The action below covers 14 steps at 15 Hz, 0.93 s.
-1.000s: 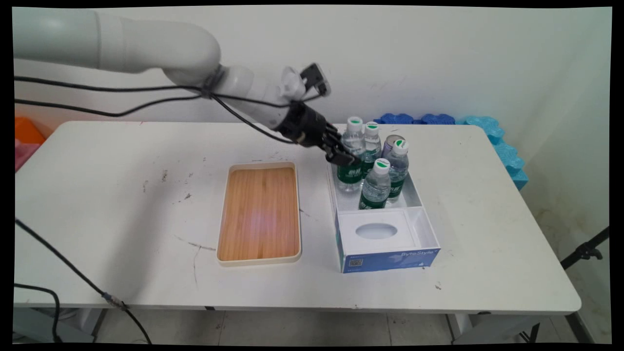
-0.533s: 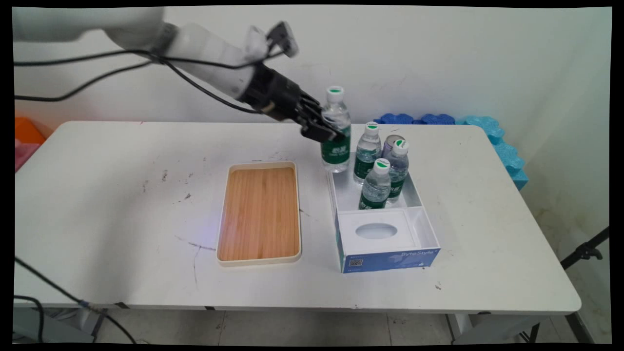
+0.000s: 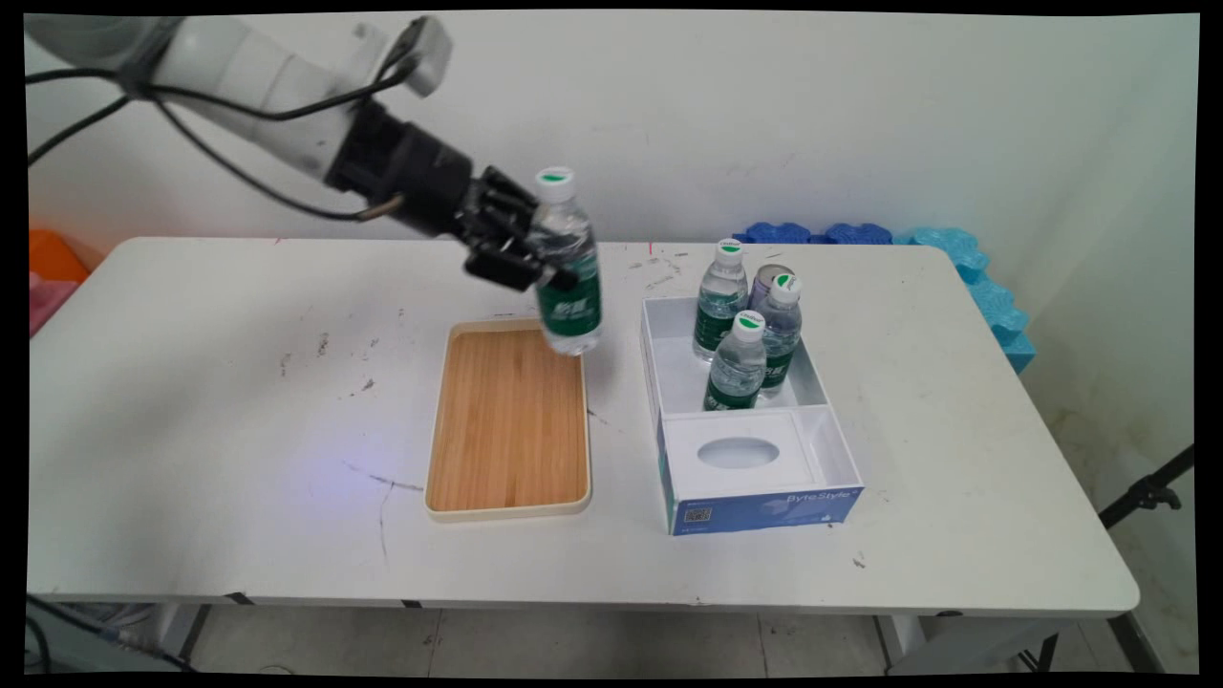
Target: Place the picked object on the tray
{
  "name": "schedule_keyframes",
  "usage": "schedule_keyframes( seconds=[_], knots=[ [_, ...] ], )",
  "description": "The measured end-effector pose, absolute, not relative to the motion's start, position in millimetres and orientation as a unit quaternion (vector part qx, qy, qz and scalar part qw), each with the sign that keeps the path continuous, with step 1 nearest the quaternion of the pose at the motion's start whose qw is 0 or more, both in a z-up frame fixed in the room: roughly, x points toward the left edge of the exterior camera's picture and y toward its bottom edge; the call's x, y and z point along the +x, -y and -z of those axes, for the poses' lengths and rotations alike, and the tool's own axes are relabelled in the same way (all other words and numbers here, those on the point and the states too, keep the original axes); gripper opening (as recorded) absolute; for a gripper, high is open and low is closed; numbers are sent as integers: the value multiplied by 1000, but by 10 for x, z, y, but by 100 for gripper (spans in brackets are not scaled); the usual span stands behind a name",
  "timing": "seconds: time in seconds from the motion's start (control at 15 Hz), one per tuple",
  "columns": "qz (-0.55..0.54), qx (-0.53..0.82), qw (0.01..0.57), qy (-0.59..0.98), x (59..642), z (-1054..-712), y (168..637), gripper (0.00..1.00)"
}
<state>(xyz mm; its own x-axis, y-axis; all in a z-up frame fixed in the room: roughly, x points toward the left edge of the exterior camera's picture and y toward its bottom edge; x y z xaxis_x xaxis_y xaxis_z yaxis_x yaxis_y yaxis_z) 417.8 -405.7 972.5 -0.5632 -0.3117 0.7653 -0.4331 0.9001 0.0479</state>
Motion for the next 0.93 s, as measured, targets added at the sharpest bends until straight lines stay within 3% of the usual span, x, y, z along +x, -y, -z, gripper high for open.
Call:
schedule_keyframes(
  seconds=[0.27,0.93],
  knots=[
    [-69,195,410,888,4353,-9606,3866,0],
    [-56,176,392,901,4374,-8945,3584,0]
  ],
)
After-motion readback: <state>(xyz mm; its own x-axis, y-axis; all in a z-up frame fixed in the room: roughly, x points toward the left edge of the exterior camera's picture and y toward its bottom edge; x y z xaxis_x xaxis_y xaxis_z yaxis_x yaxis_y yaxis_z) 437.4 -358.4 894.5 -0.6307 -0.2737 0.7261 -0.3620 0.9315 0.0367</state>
